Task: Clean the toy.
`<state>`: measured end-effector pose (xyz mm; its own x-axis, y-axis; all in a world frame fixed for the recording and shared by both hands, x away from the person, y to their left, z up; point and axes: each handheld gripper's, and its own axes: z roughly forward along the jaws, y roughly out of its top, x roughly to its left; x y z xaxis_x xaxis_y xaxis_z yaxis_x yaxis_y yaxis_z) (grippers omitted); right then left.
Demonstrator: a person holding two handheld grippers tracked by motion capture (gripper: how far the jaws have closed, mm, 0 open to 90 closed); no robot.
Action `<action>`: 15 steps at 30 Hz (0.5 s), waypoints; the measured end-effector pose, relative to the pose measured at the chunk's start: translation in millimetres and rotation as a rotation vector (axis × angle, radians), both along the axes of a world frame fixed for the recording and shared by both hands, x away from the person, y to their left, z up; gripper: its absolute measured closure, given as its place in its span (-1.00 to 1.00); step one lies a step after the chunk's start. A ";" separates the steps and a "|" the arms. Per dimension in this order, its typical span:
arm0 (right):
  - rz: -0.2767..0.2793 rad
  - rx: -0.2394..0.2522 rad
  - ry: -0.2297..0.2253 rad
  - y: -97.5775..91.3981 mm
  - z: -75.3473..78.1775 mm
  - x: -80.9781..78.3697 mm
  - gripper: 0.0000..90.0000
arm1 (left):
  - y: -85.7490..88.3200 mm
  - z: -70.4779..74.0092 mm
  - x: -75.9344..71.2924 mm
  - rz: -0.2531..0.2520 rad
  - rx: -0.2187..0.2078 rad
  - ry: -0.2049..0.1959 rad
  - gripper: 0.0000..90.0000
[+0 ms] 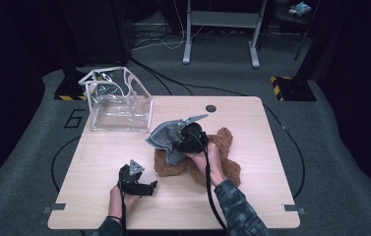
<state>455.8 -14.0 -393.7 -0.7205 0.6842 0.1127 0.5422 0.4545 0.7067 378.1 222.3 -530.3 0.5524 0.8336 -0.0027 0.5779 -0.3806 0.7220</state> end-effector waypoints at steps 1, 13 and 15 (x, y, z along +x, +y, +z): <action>0.018 -0.013 -0.004 0.9 -0.1 -3.5 0.62 | 0.0 0.0 0.0 0.000 0.000 0.000 -0.87; 0.066 -0.002 0.013 -7.9 -21.7 -42.3 0.62 | 0.2 -0.1 0.4 0.000 0.003 -0.005 -0.87; 0.071 0.004 0.027 -9.2 -28.1 -49.8 0.62 | -0.2 -0.3 0.3 0.005 -0.002 -0.007 -0.87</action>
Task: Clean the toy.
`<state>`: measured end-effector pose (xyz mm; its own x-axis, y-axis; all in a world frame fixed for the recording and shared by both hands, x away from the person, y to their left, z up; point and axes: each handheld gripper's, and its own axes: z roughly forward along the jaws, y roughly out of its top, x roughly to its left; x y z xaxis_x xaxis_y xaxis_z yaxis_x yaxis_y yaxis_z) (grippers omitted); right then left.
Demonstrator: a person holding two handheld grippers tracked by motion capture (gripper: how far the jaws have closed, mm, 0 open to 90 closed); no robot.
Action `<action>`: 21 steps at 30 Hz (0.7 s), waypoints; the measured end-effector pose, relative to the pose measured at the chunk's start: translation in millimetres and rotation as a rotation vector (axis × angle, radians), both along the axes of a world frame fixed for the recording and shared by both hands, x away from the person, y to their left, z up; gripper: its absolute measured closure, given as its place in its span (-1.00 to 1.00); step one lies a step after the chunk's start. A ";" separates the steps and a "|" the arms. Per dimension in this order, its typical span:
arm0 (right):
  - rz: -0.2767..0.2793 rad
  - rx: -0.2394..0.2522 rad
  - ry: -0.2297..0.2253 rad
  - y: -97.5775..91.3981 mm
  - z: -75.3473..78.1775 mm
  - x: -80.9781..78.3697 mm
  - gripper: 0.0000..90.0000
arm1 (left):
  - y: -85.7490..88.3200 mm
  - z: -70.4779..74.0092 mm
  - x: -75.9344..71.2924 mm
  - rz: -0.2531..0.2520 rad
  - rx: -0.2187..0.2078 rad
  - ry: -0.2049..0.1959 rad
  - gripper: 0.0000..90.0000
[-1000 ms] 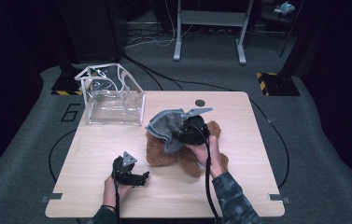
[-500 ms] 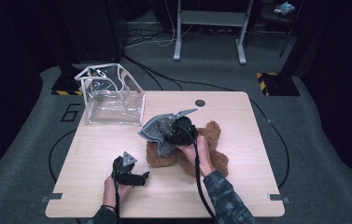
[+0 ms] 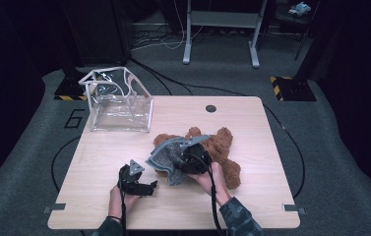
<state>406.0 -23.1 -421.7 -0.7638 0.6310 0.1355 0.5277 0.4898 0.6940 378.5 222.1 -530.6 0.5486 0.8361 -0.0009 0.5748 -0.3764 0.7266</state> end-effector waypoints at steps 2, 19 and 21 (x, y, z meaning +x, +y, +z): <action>0.010 -0.009 0.016 -0.1 -8.4 -6.3 0.61 | 0.2 0.1 0.0 -0.002 0.003 0.001 -0.87; 0.000 0.023 0.066 -19.3 -22.2 -20.0 0.61 | 7.8 35.1 1.8 -0.026 -0.077 -0.019 -0.87; -0.015 0.051 0.042 -27.8 -13.5 -19.3 0.60 | 5.8 50.4 2.8 -0.043 -0.090 -0.048 -0.86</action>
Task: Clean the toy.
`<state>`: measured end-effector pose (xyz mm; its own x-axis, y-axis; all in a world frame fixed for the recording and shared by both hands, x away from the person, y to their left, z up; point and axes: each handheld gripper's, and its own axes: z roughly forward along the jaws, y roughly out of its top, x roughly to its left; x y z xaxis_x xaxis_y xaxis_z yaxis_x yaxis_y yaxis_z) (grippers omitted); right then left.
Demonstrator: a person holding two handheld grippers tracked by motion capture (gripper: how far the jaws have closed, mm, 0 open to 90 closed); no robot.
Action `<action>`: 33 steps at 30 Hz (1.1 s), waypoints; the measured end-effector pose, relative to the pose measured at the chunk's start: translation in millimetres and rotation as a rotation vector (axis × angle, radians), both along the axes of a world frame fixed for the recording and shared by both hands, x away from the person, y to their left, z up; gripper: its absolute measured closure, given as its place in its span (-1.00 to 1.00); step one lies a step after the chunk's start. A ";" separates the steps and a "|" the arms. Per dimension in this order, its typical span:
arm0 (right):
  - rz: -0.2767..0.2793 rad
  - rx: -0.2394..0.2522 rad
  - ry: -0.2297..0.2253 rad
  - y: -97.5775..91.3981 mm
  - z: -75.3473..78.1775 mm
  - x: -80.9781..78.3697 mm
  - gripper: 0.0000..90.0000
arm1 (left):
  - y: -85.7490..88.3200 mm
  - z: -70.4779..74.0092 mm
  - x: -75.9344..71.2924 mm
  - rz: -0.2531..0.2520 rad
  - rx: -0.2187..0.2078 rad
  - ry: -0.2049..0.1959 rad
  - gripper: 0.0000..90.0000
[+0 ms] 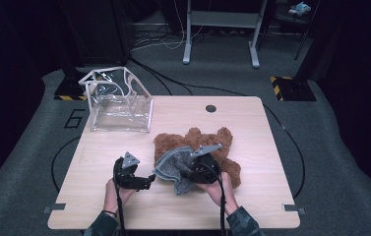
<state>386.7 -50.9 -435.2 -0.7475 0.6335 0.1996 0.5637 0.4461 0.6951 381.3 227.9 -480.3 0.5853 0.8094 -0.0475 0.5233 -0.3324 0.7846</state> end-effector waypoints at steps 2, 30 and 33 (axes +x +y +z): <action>-0.015 0.015 -0.032 -8.2 8.6 2.1 0.60 | -6.1 15.6 2.2 -0.022 -0.009 -0.028 -0.86; -0.220 -0.147 -0.104 -29.1 44.6 68.1 -0.61 | -82.6 27.6 54.8 -0.117 0.047 -0.063 -0.48; -0.226 -0.175 -0.117 -25.1 52.0 72.5 -0.42 | -82.2 25.6 54.1 -0.119 0.050 -0.066 -0.49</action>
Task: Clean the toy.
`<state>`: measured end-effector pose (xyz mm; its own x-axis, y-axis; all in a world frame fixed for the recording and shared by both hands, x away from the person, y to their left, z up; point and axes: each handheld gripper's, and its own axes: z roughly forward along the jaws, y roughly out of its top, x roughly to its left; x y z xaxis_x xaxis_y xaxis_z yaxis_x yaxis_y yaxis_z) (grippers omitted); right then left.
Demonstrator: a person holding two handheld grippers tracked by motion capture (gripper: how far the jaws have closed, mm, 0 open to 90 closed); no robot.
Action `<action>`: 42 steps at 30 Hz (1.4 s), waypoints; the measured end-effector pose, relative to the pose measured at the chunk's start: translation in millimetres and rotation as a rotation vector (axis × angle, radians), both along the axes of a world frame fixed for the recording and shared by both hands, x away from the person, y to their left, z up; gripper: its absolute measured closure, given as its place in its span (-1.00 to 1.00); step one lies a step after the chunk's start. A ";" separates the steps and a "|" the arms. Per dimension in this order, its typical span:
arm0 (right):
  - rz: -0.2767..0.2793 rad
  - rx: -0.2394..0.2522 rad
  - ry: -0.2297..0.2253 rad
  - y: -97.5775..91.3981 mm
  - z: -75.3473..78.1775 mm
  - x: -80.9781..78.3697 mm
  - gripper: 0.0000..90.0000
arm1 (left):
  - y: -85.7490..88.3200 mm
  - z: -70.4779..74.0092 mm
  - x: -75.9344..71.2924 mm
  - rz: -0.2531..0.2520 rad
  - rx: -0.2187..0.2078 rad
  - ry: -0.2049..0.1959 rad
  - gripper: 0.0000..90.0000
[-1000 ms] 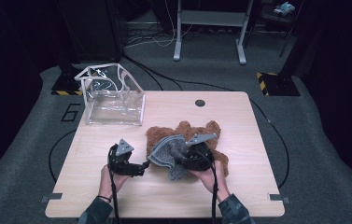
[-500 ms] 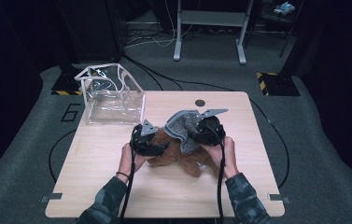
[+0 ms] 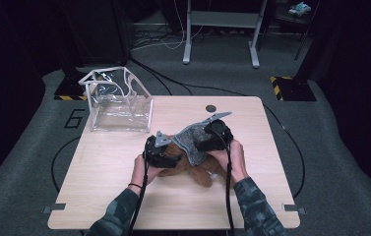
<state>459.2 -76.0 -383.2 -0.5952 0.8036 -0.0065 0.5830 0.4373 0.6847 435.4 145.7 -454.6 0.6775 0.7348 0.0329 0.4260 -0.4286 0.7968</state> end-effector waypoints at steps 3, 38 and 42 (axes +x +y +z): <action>0.010 -0.020 0.048 6.8 -4.1 19.4 -0.04 | -2.3 -3.2 -0.4 0.010 -0.001 0.000 -0.49; -0.074 -0.074 0.068 -15.7 -23.1 46.3 0.70 | -2.6 -10.0 -4.5 0.019 -0.015 -0.012 -0.48; -0.098 -0.065 0.066 -25.9 -23.7 45.9 0.70 | -2.5 -10.0 -4.5 0.020 -0.014 -0.010 -0.48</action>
